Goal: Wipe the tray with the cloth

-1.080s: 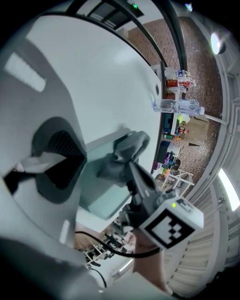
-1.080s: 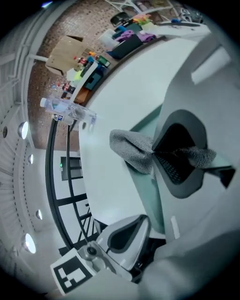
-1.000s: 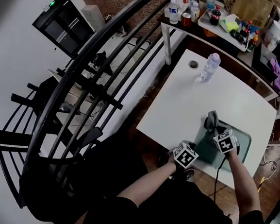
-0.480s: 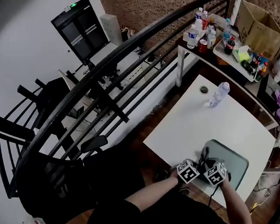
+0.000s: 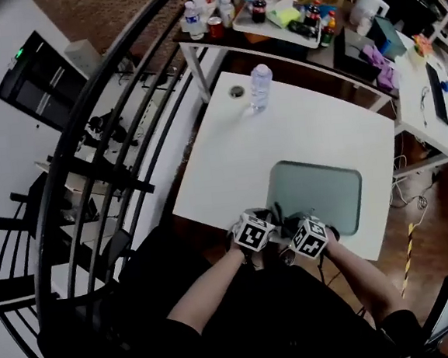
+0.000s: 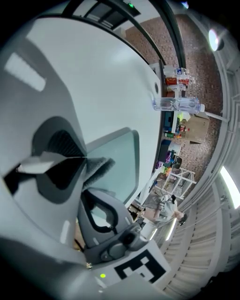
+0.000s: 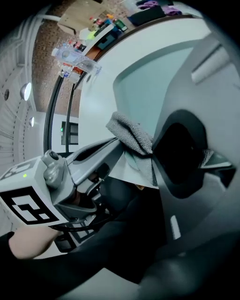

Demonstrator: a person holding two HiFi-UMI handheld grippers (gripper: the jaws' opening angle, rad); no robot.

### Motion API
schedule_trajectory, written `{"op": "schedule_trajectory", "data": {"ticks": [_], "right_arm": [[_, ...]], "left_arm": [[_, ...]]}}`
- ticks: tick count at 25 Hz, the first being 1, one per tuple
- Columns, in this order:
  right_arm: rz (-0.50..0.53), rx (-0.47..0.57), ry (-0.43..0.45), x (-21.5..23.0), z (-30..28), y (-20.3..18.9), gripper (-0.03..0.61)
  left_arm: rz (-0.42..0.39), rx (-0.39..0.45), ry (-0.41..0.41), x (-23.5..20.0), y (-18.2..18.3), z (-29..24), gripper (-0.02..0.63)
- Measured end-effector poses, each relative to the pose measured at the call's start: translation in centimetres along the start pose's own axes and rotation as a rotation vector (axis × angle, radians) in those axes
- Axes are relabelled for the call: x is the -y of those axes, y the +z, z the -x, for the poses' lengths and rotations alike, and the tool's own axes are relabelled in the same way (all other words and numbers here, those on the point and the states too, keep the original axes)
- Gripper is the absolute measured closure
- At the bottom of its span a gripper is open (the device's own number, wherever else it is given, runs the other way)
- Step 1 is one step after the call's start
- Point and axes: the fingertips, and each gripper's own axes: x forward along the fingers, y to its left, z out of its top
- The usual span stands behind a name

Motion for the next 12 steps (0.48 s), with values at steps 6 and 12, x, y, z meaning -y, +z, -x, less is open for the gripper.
{"op": "schedule_trajectory", "data": {"ticks": [6, 12], "right_arm": [[-0.162, 0.010, -0.147, 4.8, 2.1, -2.2, 0.558], [-0.189, -0.019, -0.271, 14.1, 3.3, -2.8, 0.558]], "left_arm": [[-0.003, -0.022, -0.087, 4.2, 0.5, 0.0, 0.586], [0.003, -0.041, -0.059, 4.6, 1.0, 0.5, 0.586]]}}
